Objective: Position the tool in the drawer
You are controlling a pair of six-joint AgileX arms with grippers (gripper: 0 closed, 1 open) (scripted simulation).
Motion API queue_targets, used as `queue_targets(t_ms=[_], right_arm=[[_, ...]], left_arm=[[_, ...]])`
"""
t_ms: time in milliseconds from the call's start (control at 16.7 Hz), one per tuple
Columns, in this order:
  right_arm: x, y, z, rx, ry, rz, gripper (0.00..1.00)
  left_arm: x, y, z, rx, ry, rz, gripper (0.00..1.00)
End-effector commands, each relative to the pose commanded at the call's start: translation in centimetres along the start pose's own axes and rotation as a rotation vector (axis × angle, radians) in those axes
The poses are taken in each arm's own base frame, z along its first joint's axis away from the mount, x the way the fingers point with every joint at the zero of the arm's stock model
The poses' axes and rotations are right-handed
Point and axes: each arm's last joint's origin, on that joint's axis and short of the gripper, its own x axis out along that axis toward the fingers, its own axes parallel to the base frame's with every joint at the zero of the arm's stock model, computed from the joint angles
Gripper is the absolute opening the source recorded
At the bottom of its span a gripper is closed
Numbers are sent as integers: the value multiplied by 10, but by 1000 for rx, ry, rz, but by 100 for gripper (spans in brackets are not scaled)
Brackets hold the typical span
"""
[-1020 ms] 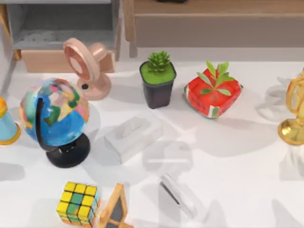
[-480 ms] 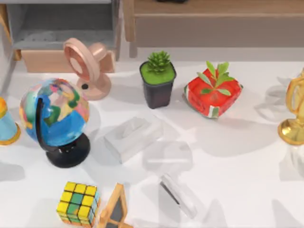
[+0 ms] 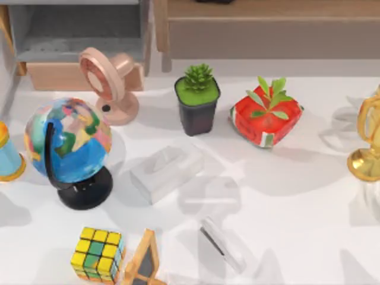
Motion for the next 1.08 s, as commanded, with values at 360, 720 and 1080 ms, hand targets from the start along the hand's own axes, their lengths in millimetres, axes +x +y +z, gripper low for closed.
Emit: queue_targets(t_ms=[360, 720, 1080], right_arm=[[0, 0, 0, 0, 0, 0, 100], [0, 0, 0, 0, 0, 0, 100], [0, 0, 0, 0, 0, 0, 100]], left_arm=[[0, 0, 0, 2, -1, 2, 100], [-20, 0, 0, 1, -1, 1, 100], [-19, 13, -8, -17, 40, 35, 100]])
